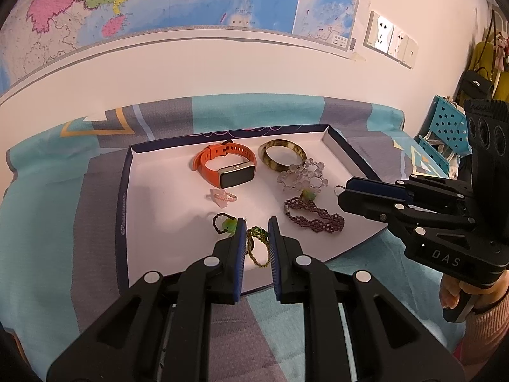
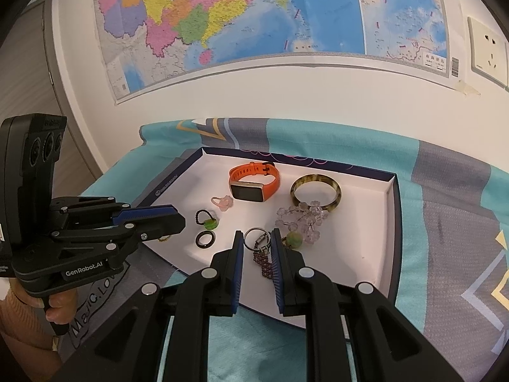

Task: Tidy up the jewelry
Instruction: 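Carry the gold ring and silver ring over the box tray with both tools, then lower both rings into the tray and open both tools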

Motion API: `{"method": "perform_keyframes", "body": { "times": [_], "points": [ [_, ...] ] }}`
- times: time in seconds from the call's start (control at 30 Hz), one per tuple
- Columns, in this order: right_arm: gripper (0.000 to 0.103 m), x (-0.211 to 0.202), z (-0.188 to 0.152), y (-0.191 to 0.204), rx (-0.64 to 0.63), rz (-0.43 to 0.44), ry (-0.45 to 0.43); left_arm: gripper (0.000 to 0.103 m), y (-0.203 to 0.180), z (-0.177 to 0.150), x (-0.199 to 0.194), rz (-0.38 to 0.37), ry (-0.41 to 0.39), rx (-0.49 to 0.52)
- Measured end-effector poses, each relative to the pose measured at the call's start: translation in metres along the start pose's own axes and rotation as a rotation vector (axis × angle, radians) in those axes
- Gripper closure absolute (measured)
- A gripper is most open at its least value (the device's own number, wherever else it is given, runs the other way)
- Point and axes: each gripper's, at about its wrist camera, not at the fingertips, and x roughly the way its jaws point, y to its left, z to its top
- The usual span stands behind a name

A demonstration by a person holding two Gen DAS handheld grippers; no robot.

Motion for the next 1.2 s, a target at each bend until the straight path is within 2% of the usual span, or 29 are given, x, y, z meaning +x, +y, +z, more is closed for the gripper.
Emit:
{"method": "perform_keyframes", "body": {
  "times": [1.2],
  "points": [
    [0.088,0.012,0.005,-0.004,0.001,0.008,0.028,0.088,0.002,0.002,0.013,0.008,0.034,-0.01]
  ]
}}
